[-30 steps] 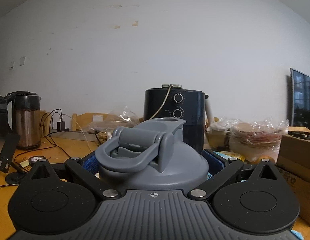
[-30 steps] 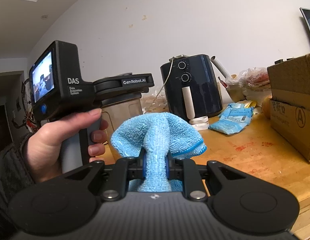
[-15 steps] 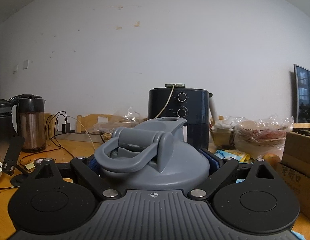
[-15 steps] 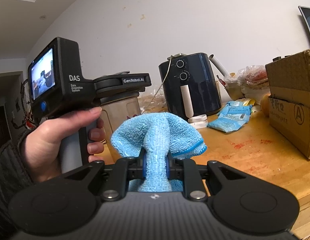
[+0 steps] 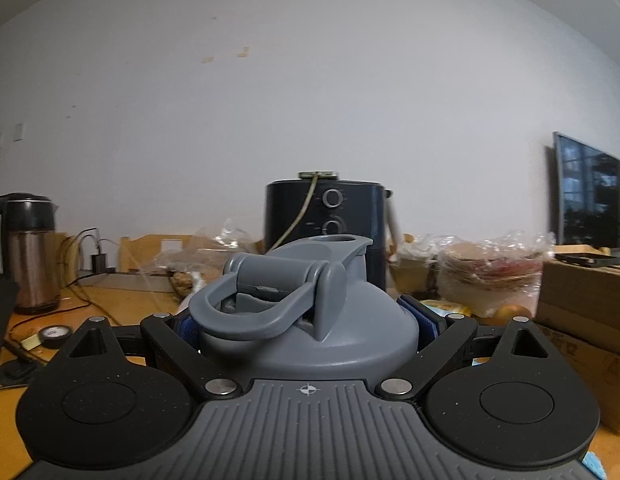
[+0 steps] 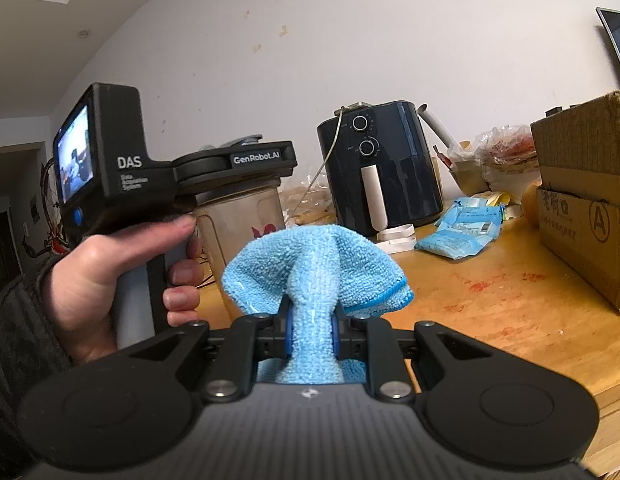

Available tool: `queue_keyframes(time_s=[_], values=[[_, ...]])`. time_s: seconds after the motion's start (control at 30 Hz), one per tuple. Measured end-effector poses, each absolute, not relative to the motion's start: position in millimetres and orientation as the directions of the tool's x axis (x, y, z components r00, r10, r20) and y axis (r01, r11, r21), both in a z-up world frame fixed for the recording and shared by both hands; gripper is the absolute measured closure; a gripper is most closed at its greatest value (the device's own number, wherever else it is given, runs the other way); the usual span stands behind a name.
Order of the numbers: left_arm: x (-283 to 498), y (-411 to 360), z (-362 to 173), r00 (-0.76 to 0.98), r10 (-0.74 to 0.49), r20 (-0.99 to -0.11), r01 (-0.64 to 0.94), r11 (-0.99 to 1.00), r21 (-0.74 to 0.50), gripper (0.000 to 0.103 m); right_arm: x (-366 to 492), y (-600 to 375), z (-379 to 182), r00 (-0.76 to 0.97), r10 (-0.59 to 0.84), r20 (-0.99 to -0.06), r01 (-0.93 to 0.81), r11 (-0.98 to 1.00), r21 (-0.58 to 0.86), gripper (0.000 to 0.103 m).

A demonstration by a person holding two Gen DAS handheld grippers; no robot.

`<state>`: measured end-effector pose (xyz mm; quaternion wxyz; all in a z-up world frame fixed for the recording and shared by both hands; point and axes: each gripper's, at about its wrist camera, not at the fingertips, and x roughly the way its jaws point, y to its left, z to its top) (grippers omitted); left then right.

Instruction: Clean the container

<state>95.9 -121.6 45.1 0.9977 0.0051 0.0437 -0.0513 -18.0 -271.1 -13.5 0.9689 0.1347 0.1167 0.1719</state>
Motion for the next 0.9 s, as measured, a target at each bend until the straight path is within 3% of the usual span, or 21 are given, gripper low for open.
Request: queue_keyframes(time_s=[0.9], values=[[108,-90,42,0.905,-0.413,-0.1,0.415,0.91,0.001,0.008,-14,-262,-14,0.901,0.39,-0.189,-0.326,0.897,0.299,0.088]])
